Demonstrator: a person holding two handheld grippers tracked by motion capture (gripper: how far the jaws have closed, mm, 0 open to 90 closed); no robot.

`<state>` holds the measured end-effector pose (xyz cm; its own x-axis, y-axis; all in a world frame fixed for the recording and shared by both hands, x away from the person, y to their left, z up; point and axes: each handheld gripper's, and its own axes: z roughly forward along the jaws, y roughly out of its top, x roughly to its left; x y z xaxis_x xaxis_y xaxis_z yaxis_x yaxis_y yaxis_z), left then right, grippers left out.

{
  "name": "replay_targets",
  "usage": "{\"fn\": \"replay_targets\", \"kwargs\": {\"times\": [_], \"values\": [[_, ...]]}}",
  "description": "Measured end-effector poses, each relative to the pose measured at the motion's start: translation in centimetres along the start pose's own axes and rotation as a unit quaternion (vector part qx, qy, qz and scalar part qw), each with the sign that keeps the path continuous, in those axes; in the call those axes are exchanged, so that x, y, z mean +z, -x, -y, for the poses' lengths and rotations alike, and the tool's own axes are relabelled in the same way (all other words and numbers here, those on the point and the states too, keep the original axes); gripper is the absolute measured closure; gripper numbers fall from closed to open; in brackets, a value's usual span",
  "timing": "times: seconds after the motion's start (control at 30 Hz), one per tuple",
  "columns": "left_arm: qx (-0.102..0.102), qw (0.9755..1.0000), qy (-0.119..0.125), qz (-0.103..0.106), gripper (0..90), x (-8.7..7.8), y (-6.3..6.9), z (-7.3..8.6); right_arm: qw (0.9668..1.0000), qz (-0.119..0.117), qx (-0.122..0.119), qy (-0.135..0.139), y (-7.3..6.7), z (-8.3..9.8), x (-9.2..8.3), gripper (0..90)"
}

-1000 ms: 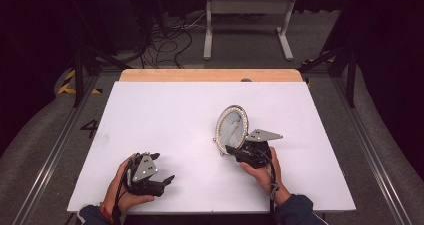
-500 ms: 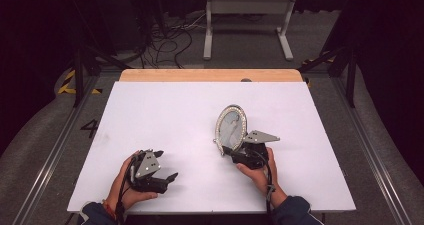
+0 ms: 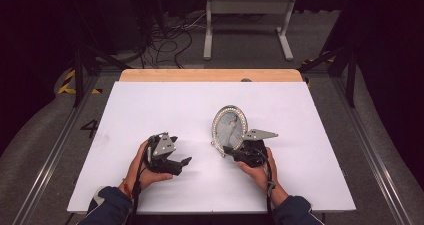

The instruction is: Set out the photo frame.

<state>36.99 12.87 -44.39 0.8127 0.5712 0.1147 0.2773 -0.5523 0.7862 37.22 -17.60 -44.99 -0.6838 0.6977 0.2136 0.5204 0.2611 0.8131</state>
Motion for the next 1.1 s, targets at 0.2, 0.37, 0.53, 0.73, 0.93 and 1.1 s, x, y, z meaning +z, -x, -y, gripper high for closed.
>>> {"fn": "replay_targets", "kwargs": {"times": [0.2,0.37,0.53,0.73,0.93,1.1], "values": [[0.003,0.9998,0.006,0.018,17.1,2.2,-0.1,-1.6,0.9998,-0.015,-0.001,-0.012,0.4,-0.1,-0.4,78.2],[-0.009,0.9992,0.016,0.034,18.3,3.4,-0.6,-2.4,0.9998,-0.005,-0.015,-0.014,0.1,-0.1,-0.7,68.5],[-0.008,0.9982,0.024,0.054,23.9,3.8,-0.8,-3.1,0.9983,0.016,-0.052,-0.019,-0.6,0.2,-1.6,63.3],[-0.011,0.9973,0.028,0.066,24.0,4.6,-1.1,-3.8,0.9966,0.038,-0.073,-0.003,-1.2,0.4,-2.8,63.7],[-0.006,0.9961,0.028,0.084,28.2,5.7,-1.0,-4.9,0.9957,0.05,-0.074,0.025,-1.4,0.7,-4.3,69.2],[-0.011,0.995,0.027,0.096,29.4,6.6,-0.9,-5.3,0.995,0.055,-0.073,0.039,-1.5,0.8,-5.2,73.8]]}}
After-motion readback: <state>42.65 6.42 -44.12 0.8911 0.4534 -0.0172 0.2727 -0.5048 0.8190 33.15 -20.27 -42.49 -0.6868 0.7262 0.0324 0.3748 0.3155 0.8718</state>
